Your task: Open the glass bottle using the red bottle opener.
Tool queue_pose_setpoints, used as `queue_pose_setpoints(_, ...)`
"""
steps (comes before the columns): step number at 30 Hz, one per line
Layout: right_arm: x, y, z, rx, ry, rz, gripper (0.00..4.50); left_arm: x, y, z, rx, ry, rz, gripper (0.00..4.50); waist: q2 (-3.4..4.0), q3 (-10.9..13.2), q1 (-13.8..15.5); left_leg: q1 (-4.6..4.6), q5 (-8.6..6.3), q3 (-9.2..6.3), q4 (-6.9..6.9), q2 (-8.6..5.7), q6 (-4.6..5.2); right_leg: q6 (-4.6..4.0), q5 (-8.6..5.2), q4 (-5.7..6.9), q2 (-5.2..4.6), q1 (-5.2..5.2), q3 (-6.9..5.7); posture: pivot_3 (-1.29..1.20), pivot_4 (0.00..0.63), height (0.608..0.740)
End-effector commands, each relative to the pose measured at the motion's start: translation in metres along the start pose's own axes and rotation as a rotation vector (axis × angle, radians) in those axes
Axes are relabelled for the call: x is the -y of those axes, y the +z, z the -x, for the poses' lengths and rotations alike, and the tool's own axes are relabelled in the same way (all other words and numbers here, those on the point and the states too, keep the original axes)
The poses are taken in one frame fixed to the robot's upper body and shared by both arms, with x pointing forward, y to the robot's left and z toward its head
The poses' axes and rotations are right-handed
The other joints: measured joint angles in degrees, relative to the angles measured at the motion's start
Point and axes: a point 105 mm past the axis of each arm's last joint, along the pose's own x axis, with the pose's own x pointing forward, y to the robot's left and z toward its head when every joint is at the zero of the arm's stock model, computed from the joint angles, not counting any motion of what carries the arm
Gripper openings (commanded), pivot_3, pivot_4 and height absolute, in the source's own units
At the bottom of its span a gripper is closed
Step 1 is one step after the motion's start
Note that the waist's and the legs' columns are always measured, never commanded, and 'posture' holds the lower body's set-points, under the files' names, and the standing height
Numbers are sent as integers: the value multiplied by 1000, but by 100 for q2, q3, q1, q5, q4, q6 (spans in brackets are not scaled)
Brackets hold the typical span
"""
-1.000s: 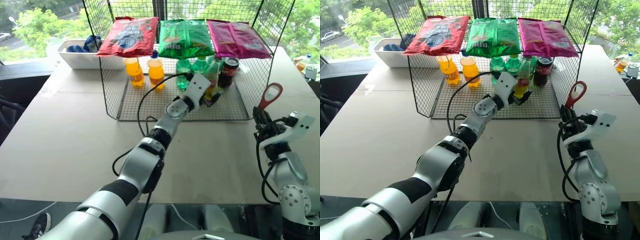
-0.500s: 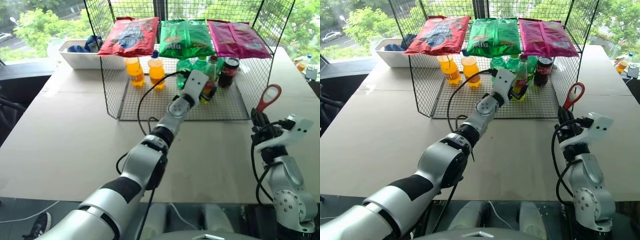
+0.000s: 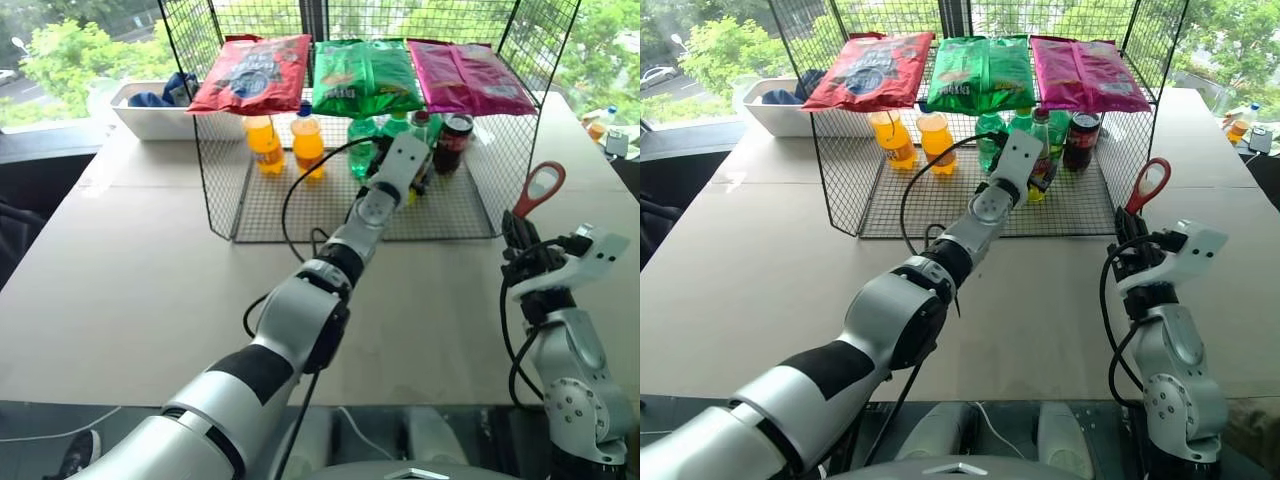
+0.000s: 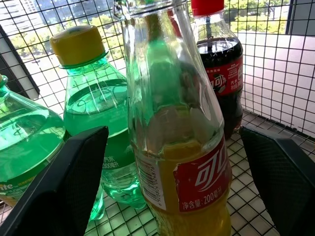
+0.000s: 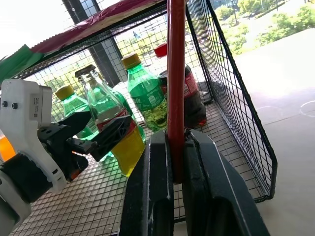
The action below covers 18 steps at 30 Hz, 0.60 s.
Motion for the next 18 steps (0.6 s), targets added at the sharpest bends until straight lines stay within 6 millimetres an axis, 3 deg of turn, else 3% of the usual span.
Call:
queue_pose_setpoints(1, -8, 15, 3, 63, 18, 13, 0, 13, 23, -6, 31, 3, -31, 4419, 0, 0, -3, 0, 0, 2, 0, 0, 0, 0, 0, 2, -1, -2, 0, 0, 150, 740)
queue_pose_setpoints(12, -8, 18, 5, 75, 9, 21, 0, 24, 27, -9, -8, 6, -27, 4419, 0, 0, -16, 1, 0, 10, 0, 1, 0, 0, 0, 9, -1, -9, 1, 0, 150, 740)
queue_pose_setpoints(13, -8, 18, 5, 75, 9, 21, 0, 24, 27, -9, -13, 7, -16, 4027, 0, 0, -16, 1, 0, 11, 0, 1, 0, 0, 0, 9, -2, -9, 2, 0, 150, 740)
queue_pose_setpoints(15, -9, 19, 5, 78, 9, 22, 0, 25, 26, -9, -21, 7, -14, 3736, 0, 0, -18, 2, 0, 12, 0, 1, 0, 0, 0, 10, -2, -9, 2, 0, 150, 740)
queue_pose_setpoints(16, -9, 19, 4, 80, 9, 22, 0, 25, 25, -9, -28, 9, -11, 3179, 0, 0, -17, 2, 0, 13, 0, 1, 0, 0, 0, 11, -2, -9, 3, 0, 150, 740)
queue_pose_setpoints(18, -9, 20, 4, 83, 8, 23, 0, 25, 20, -8, -48, 12, -17, 2610, 0, -1, -23, 3, 0, 14, 0, 2, 0, 0, 0, 11, -1, -9, 3, 0, 150, 740)
